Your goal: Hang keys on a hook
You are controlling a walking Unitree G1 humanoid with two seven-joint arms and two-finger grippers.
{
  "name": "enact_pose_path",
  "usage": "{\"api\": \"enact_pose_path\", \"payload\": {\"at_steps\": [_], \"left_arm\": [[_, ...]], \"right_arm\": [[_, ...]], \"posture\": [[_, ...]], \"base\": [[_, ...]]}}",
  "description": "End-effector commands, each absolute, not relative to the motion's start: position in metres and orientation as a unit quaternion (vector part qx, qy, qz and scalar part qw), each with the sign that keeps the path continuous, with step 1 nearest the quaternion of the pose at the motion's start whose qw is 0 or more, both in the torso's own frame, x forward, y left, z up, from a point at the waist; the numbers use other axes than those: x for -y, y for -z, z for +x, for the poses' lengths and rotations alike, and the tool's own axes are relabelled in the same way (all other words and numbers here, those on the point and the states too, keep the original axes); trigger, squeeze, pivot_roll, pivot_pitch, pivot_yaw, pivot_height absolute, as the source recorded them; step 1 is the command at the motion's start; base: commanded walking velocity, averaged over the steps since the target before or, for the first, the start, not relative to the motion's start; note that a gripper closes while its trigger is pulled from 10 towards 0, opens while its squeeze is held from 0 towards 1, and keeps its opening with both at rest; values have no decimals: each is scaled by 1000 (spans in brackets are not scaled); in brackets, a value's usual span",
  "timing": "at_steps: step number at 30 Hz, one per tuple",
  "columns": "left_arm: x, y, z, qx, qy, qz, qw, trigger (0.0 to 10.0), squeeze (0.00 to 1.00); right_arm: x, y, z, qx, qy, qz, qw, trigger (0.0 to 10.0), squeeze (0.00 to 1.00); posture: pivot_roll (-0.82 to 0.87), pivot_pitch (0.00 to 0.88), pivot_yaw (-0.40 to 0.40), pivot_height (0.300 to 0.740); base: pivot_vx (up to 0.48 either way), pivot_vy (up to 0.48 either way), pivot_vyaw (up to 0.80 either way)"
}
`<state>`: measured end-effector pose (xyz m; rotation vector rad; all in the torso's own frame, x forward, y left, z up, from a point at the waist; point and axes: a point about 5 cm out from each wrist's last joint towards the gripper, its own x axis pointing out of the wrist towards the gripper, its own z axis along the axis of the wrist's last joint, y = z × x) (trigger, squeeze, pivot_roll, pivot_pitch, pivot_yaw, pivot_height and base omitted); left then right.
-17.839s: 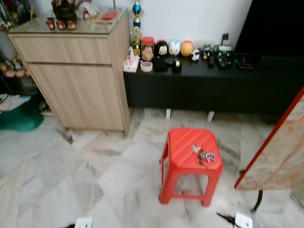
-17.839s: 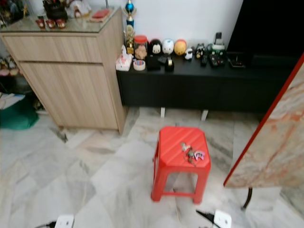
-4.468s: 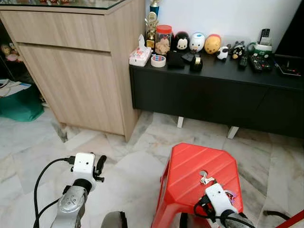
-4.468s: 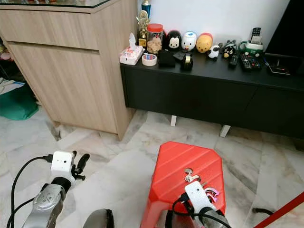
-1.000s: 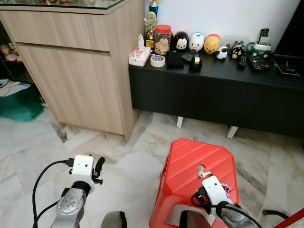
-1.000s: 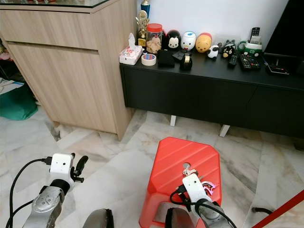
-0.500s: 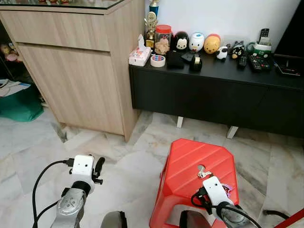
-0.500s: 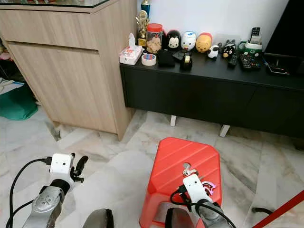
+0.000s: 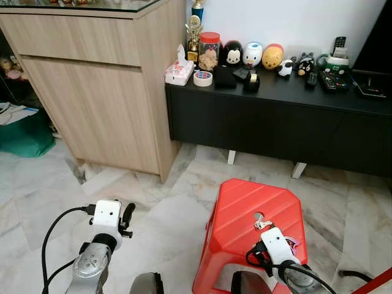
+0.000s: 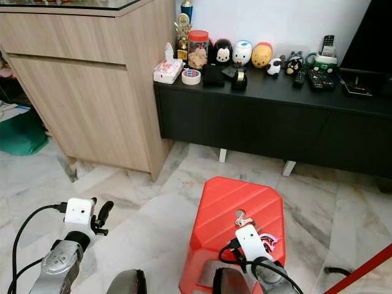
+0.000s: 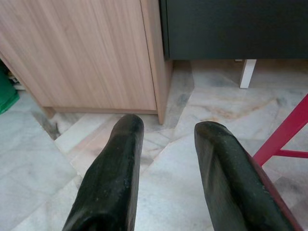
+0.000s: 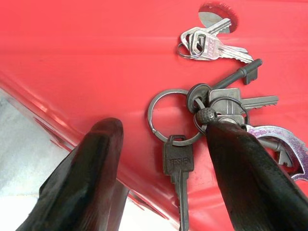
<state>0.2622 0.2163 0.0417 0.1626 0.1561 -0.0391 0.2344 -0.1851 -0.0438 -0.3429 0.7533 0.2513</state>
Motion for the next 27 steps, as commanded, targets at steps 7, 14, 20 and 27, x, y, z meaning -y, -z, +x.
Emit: {"api": "enact_pose_path", "payload": {"at_steps": [7,14,20,27], "left_arm": [[-219,-38,261,-86,19,89,992,10000,0],[-219,-39,261,-86,20,90,992,10000,0],[-219,-39,261,-86,21,91,992,10000,0],[-219,-38,261,-88,22,93,992,10000,0]], "right_arm": [[183,50,229,-392,-121,-161,898,7647,0],[182,51,229,-395,-122,-155,897,3176,0],[181,51,229,-395,-120,-153,898,4157,0],[177,50,229,-394,-123,-150,898,10000,0]], "posture": [[80,0,-20,602],[80,0,-18,602],[81,0,-16,602],[82,0,-16,602]], "base": [[0,0,0],[0,0,0],[0,0,0],[0,0,0]]}}
